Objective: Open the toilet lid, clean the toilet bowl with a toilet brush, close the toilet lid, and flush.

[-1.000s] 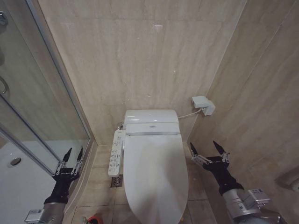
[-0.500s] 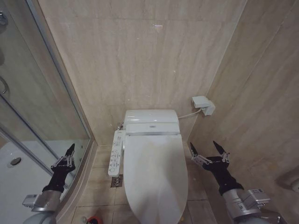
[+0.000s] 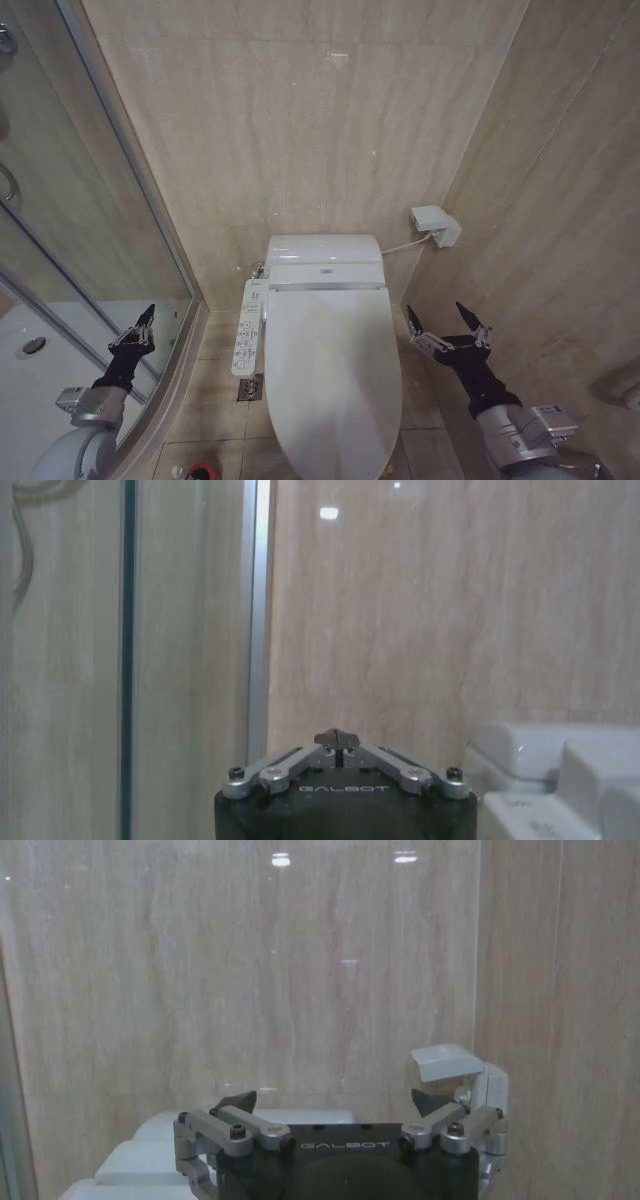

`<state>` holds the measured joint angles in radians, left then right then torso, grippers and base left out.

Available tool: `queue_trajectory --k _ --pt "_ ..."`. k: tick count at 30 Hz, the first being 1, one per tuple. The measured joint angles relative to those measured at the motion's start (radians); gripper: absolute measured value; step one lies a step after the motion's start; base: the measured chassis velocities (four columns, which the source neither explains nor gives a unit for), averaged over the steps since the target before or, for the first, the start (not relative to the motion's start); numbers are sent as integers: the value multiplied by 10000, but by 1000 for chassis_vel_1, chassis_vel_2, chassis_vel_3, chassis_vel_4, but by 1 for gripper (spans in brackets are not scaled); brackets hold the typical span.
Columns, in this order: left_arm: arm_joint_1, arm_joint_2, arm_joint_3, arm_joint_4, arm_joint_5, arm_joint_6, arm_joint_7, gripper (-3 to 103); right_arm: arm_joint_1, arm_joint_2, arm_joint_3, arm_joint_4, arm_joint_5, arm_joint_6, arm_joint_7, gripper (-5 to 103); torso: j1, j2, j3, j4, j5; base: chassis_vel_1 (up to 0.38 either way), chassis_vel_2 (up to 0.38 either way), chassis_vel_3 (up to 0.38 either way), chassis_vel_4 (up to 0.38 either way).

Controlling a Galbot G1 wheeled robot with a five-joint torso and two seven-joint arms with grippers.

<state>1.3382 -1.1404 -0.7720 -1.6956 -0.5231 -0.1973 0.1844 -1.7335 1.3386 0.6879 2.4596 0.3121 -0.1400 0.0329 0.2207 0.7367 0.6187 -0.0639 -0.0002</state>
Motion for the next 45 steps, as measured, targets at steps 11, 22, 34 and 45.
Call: queue_trajectory --k 11,22,34,45 --pt "-1675 832 774 1922 -47 -131 497 0 0 0 -1 0 0 0 0 100 0 0 -1 0 2 0 0 0 0" --pt "-3673 1007 2659 3616 -15 -391 809 0 0 0 0 0 0 0 0 100 -1 0 0 -2 2 0 0 0 0" --pt "-6011 1411 4654 5896 352 -1192 1937 0 0 0 -1 0 0 0 0 100 0 0 0 0 3 0 0 0 0" --pt "-7710 1039 6065 7740 500 -1805 2659 0 0 -1 0 0 0 0 0 100 0 0 0 0 3 0 0 0 0"
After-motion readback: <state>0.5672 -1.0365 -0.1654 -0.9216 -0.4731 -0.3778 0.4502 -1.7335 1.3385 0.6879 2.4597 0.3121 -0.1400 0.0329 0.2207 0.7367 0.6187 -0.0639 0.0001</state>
